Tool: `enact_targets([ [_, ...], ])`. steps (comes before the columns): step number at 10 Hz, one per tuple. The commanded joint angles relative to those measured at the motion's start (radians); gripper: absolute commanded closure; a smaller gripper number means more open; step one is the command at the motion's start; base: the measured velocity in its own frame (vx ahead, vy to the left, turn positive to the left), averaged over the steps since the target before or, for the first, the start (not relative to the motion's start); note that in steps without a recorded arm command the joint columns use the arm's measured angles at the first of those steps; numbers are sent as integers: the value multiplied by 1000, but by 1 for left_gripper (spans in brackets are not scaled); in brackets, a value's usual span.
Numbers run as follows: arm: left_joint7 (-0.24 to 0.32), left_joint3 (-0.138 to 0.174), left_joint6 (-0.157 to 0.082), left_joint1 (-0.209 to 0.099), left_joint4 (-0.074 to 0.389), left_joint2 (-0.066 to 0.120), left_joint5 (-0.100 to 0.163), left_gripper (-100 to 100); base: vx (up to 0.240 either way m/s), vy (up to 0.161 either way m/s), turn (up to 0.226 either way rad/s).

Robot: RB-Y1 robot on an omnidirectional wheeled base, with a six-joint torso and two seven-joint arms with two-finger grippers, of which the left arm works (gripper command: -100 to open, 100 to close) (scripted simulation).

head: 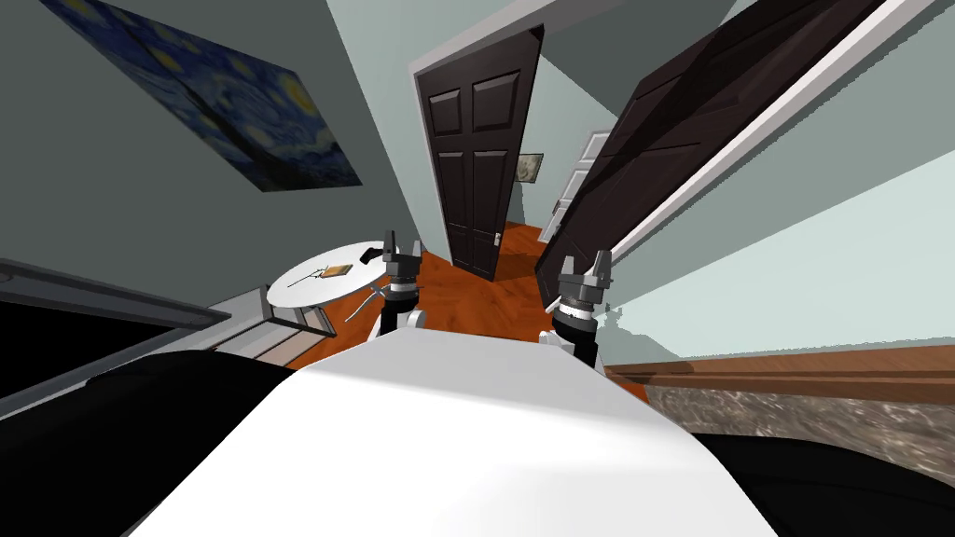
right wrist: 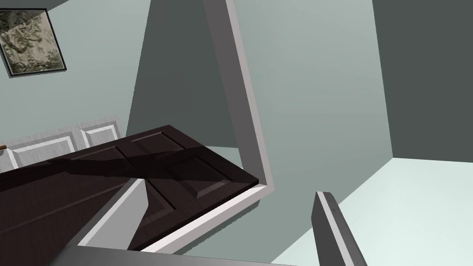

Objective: Push the door open

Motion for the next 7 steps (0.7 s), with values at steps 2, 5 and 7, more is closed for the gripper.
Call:
enact_targets([
  [2, -1, 2, -3, -24, 53, 10, 7, -100, 86, -17, -38],
  [5, -6, -3, -15, -51, 124, 18, 12, -100, 85, -12, -54],
  [7, -9, -7, -23, -70, 173, 23, 16, -100, 94, -4, -50],
])
